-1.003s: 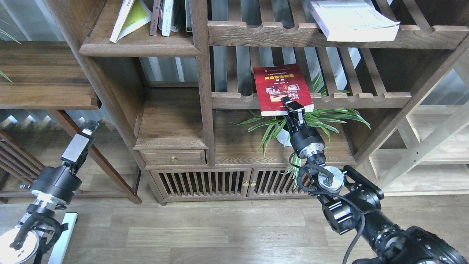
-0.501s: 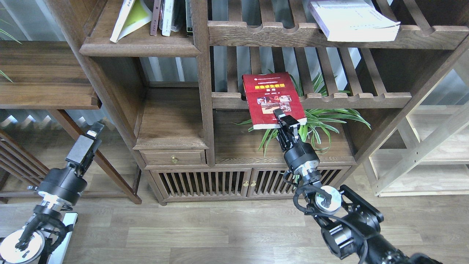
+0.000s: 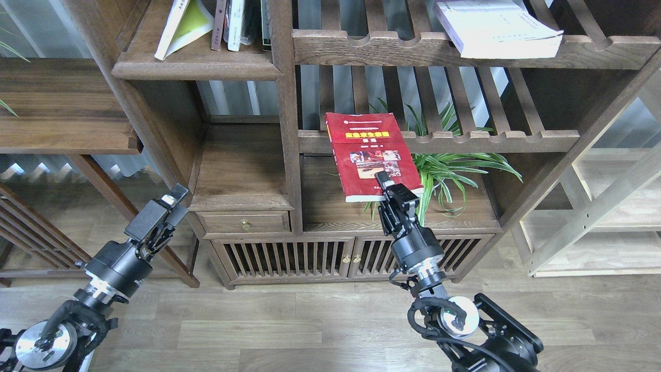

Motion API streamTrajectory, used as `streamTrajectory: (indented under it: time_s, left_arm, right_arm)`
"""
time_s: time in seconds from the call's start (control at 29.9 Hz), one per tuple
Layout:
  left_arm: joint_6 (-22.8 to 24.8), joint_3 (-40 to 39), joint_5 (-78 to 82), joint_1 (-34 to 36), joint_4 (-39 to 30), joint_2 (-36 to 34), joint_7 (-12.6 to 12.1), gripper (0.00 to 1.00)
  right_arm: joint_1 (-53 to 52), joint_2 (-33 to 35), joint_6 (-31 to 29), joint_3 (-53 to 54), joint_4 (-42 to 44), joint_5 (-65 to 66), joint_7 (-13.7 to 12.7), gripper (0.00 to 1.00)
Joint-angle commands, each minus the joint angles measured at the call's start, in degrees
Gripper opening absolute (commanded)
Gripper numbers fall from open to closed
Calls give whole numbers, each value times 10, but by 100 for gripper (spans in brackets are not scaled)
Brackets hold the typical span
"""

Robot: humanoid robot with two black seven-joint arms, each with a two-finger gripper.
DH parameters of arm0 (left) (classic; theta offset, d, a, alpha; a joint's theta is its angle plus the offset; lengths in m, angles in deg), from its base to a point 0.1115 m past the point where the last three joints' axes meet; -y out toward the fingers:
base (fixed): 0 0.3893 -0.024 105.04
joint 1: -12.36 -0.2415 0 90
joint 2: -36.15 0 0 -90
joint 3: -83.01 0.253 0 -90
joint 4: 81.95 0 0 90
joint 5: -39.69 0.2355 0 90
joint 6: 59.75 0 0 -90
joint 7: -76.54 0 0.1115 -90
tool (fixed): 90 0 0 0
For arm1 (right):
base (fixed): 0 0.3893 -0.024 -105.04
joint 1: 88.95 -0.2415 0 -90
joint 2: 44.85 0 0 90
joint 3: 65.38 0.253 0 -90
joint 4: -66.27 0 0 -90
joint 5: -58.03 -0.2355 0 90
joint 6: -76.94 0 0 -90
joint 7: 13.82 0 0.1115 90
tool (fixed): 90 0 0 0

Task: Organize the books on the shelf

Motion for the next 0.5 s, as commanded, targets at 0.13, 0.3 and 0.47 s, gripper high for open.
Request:
streamTrajectory:
  time_s: [0.13, 0.3, 0.47]
  left_arm:
    - [0, 54, -84, 5, -6, -46, -3, 99]
    - [0, 99, -134, 5, -13, -100, -13, 99]
    - [0, 117, -177, 4, -21, -118, -14, 99]
  right_arm:
    - [14, 0, -2, -39, -26, 0, 0, 4]
    - [15, 0, -3, -77, -37, 1, 0, 4]
    - [14, 0, -4, -109, -40, 1, -2, 4]
